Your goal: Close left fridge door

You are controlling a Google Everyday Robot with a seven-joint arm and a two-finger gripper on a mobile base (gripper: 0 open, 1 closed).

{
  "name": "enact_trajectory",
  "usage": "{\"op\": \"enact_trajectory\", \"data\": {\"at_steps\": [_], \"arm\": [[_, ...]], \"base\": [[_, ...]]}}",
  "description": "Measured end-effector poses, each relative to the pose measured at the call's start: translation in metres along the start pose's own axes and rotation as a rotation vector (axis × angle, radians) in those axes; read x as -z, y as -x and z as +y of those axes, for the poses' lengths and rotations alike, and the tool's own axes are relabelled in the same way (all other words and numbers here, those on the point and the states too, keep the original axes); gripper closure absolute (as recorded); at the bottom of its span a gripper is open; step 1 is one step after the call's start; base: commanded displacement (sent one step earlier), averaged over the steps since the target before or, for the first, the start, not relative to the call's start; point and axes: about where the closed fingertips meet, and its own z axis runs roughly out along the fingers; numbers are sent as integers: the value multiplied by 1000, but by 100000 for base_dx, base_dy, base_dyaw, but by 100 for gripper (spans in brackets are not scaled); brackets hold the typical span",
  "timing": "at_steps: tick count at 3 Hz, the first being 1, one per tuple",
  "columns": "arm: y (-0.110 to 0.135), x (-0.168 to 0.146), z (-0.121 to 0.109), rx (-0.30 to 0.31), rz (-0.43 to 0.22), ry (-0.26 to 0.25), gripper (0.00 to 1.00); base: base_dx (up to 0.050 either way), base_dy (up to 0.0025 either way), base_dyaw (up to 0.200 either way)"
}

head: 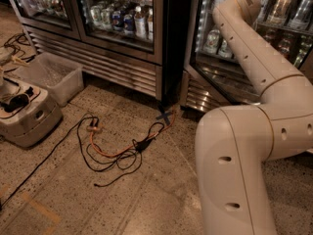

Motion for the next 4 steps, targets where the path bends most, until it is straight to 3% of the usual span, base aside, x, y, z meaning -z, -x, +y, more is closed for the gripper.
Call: {"op": "enact_trajectory", "data": {"at_steps": [1, 2, 3, 4], "arm": [[0, 0, 0, 0, 1, 0, 100], [0, 0, 0, 0, 1, -1, 100], [4, -21, -11, -39, -56, -109, 100], [5, -35, -53, -101, -148, -301, 100]], "base": [[-7, 13, -19331], [0, 0, 0], [0, 0, 0], [0, 0, 0]]}}
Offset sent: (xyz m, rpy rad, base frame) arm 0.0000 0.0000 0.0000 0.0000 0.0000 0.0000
